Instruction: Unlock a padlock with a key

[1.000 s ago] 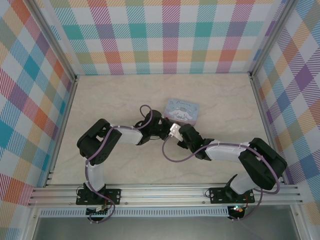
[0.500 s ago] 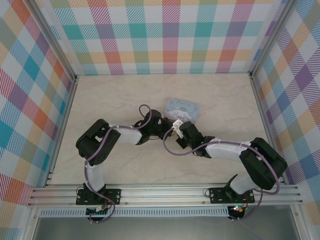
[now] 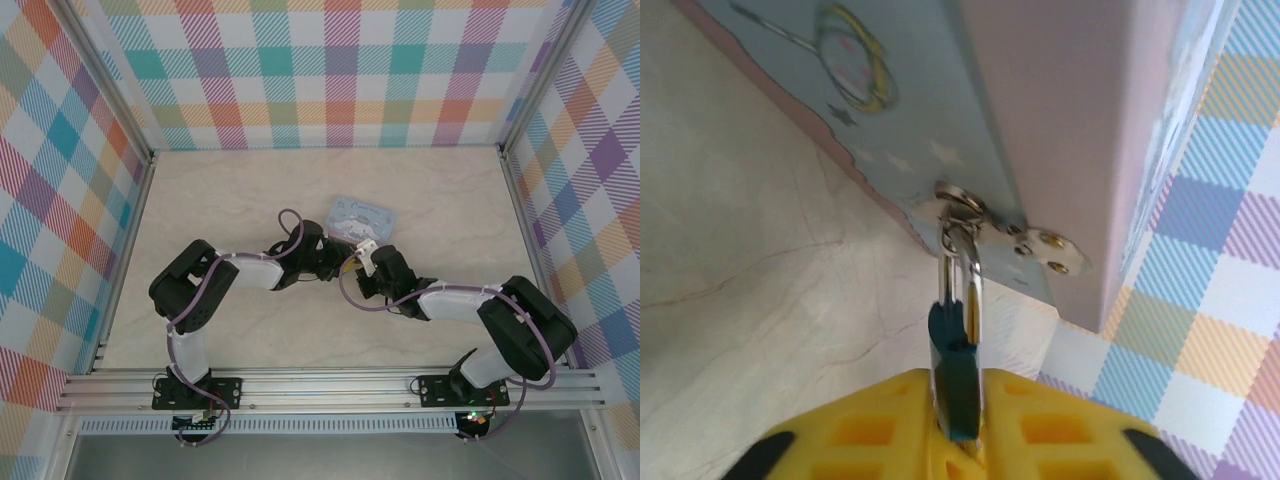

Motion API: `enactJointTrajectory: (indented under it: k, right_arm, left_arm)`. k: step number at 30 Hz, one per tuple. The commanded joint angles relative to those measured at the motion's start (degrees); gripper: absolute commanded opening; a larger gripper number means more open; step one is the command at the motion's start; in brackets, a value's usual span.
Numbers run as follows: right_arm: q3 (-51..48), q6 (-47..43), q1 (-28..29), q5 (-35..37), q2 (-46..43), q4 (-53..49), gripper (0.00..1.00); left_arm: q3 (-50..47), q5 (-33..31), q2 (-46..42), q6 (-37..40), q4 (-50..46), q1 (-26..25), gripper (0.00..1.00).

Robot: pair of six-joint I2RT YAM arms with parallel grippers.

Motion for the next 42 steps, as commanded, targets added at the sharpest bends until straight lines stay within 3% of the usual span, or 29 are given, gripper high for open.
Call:
enactJointTrajectory:
  k: [1, 9, 16, 19, 25, 35, 42]
  right_arm:
    - [-1.6, 3.1, -0.6, -3.4, -0.3, 2.6, 0.0]
    - [-2.7, 4.8, -1.5, -6.5, 0.8, 5.4, 0.0]
    - [-3.0, 5.6, -2.2, -8.1, 0.9, 6.0, 0.0]
    - [-2.8, 6.0, -2.4, -8.5, 1.4, 6.2, 0.0]
    - [-2.5, 6.6, -2.7, -8.9, 2.0, 6.2, 0.0]
    - [-1.7, 7.4, -2.9, -9.5, 2.5, 5.4, 0.0]
    - [-1.7, 8.1, -2.9, -10.0, 2.4, 5.2, 0.0]
  left_arm:
    - [-1.2, -1.0, -4.2, 3.3, -4.0, 0.0, 0.31]
    - [-2.4, -3.3, -12.3, 9.1, -13.9, 3.5, 0.53]
    - [2.1, -3.3, -16.2, 20.9, -27.5, 12.5, 0.72]
    - [8.4, -0.2, -13.0, 28.0, -32.2, 15.5, 0.78]
    - [23.1, 2.7, -3.0, 41.7, -40.8, 15.8, 0.89]
    - [46.3, 7.0, 18.1, 50.0, -52.8, 15.6, 1.0]
    - [48.3, 2.5, 21.5, 51.8, -56.7, 15.4, 0.99]
